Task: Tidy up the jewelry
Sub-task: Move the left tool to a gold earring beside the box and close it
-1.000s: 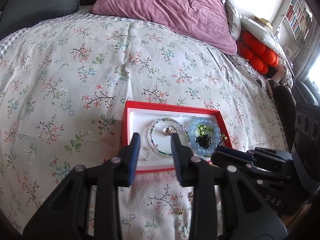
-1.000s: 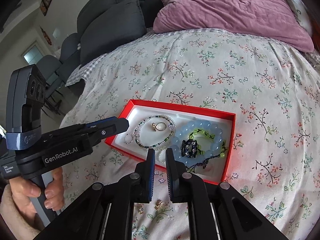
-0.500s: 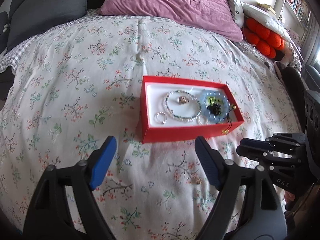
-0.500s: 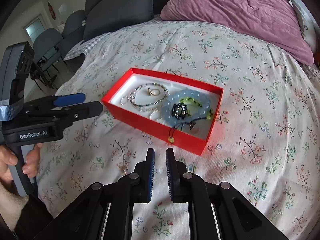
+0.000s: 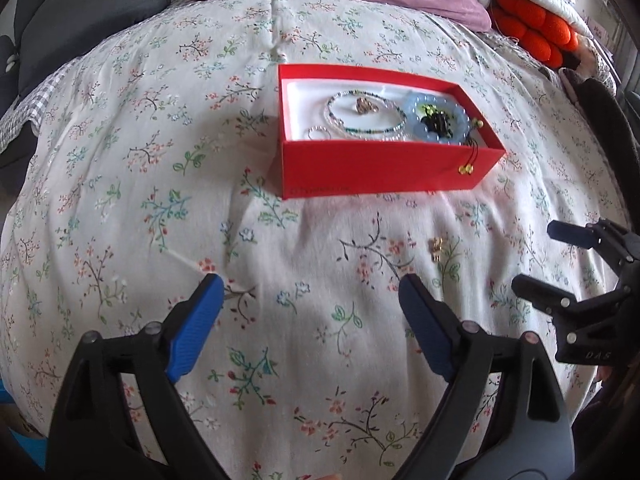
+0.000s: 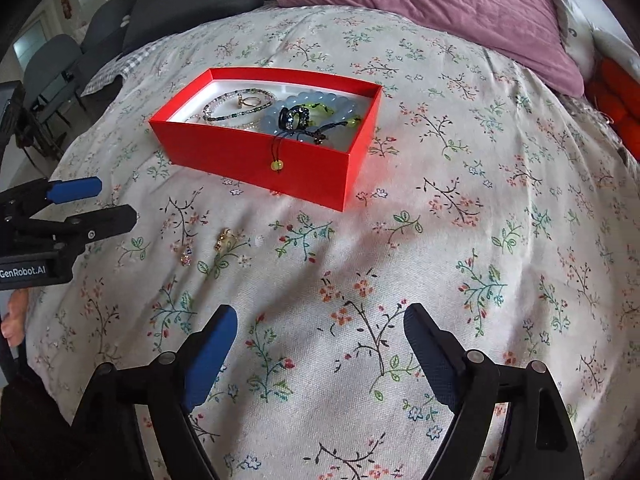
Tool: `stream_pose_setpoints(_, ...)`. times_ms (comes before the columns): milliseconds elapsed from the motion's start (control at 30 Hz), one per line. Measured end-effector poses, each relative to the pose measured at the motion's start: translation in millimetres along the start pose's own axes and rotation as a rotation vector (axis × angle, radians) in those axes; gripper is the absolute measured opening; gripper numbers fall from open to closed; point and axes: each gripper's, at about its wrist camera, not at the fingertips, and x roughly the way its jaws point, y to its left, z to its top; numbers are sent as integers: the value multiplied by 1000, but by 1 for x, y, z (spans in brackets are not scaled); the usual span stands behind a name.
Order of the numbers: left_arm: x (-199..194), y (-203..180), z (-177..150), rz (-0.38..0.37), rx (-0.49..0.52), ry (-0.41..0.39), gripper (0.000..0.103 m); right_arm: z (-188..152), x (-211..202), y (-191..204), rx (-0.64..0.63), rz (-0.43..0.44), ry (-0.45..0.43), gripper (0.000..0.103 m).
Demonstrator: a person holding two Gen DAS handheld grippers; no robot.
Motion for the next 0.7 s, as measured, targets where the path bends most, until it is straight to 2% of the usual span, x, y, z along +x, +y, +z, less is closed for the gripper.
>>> stream_pose_setpoints(167, 6, -4, -9, 6, -15, 10, 93, -8, 3, -1, 11, -76, -9, 87)
stream_pose_setpoints(300, 9, -7, -16, 15, -12, -4, 93, -13, 13, -1, 3, -125, 18, 87)
stream_pose_setpoints(500, 18, -22, -21, -5, 54, -9, 93, -13, 22, -3, 19, -119, 37, 89)
stream_pose_setpoints(700, 20, -44, -23, -84, 112, -18, 91, -14, 24, -3, 10, -116, 41, 92)
